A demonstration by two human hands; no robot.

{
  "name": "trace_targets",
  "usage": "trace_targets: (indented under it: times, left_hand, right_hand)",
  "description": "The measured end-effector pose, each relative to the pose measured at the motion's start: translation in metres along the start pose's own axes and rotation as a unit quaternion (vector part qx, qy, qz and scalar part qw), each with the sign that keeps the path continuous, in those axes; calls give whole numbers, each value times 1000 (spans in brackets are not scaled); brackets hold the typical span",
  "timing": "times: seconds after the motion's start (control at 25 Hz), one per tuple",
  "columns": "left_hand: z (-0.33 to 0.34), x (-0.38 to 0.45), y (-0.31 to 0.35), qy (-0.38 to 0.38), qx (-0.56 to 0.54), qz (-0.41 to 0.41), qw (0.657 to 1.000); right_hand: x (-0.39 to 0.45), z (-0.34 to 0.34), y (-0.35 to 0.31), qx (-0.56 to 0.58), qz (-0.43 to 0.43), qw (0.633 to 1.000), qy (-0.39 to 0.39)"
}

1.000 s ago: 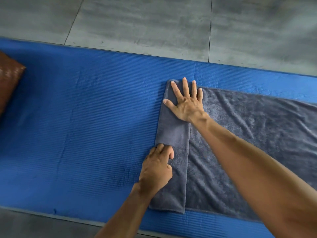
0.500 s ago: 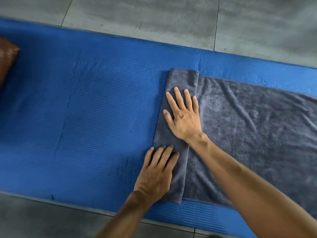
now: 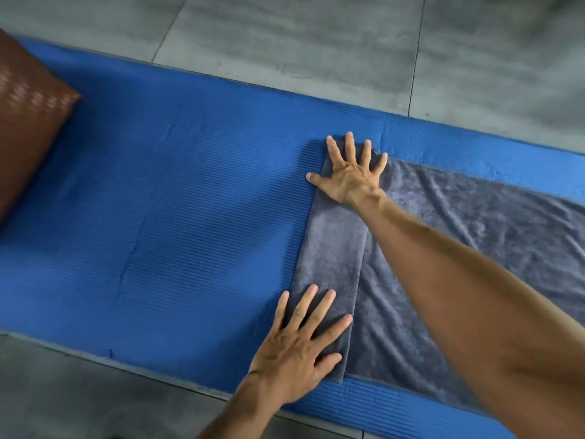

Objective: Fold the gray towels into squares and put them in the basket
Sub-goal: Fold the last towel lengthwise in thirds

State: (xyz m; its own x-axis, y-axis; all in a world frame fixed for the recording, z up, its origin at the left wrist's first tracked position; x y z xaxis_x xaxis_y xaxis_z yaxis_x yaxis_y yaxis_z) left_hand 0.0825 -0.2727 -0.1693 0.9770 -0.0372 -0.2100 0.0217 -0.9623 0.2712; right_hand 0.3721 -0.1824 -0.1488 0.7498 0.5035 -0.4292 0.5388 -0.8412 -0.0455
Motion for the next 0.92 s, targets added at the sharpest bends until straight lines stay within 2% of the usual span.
trace_targets:
  times: [0.12, 0.16, 0.24, 0.28, 0.32, 0.4, 0.52, 0.6, 0.8, 0.92]
  left_hand:
    - [-11, 5, 6, 88, -77, -38, 992]
    - [-17, 9, 6, 143, -121, -68, 980]
    - [-29, 16, 1, 244, -196, -173, 934]
    - [-33, 18, -3, 263, -226, -238, 907]
    - [-35, 19, -7, 261, -251, -293, 885]
    - [-35, 21, -17, 220, -274, -363, 863]
    - [-35, 24, -25, 145, -273, -385, 869]
    - [-38, 25, -26, 127, -275, -390, 870]
    - [-53, 14, -44, 155, -327, -422, 831]
    - [-64, -3, -65, 161, -320, -410, 838]
  right_hand:
    - [-45, -1, -8, -1, -23, 982, 185]
    - [-65, 5, -8, 30, -16, 978, 205]
    - [-93, 21, -7, 84, 17, 986, 145]
    - [-104, 32, -6, 88, 31, 990, 103]
    - [-110, 38, -6, 90, 41, 992, 83]
    - [-113, 38, -8, 88, 52, 991, 82]
    - [-113, 34, -19, 32, 20, 995, 87]
    - [-116, 32, -20, 39, 15, 997, 71]
    - [-116, 26, -25, 230, 5, 973, 25]
    - [-115, 18, -42, 308, -1, 951, -34]
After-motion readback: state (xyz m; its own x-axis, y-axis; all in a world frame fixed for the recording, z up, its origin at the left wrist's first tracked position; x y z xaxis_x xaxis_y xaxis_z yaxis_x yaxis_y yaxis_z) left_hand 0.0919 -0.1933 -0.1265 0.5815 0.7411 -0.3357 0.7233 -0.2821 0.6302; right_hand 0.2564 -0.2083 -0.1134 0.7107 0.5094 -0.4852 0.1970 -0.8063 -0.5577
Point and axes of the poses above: each hand's wrist, its own x-axis towards the middle knuckle, its own z-axis out of the palm, y = z × x, the point moved 2 cm from there along x, towards the middle knuckle, and after that the axes turned 9 degrees about z, right-handed, at the moved point
